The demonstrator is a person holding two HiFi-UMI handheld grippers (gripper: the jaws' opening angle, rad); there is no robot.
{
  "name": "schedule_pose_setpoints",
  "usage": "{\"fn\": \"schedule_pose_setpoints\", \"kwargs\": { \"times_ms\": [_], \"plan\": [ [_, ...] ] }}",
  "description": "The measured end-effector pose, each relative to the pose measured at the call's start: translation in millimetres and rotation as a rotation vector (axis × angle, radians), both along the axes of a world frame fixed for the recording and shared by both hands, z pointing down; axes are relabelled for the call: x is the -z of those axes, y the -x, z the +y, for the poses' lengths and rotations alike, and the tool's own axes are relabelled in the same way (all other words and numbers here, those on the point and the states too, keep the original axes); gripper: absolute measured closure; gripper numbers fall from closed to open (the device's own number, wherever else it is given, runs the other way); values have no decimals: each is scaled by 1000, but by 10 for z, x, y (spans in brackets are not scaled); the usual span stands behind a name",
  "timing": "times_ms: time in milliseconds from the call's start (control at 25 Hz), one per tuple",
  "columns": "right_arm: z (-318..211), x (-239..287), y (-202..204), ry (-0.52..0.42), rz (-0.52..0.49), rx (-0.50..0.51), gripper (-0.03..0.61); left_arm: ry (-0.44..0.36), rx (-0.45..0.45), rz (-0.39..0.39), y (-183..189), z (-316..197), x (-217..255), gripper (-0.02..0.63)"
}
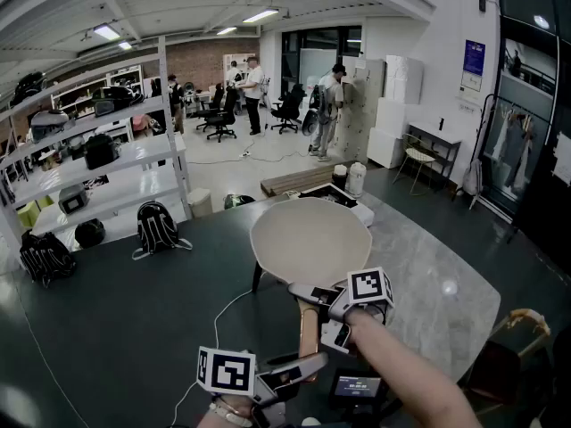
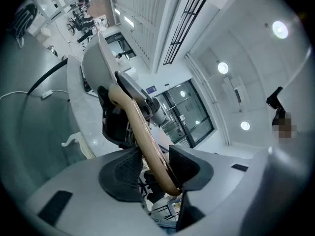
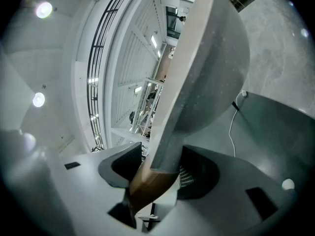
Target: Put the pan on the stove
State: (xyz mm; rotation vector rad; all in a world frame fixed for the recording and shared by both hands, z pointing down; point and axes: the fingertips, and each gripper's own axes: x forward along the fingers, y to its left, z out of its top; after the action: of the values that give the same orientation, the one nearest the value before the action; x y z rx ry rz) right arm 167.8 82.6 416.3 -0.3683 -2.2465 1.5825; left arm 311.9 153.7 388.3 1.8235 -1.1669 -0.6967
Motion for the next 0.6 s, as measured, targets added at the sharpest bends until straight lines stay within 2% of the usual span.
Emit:
{"fn": "schedule_pose_setpoints", "kwargs": {
  "times_ms": [320, 600],
  "plan": [
    [-231, -2, 34, 18, 0, 2, 364, 23, 6, 0, 38, -247, -19, 436],
    [-695, -119, 26, 3, 5, 20, 364, 47, 31, 5, 33, -710, -148, 436]
  ]
}}
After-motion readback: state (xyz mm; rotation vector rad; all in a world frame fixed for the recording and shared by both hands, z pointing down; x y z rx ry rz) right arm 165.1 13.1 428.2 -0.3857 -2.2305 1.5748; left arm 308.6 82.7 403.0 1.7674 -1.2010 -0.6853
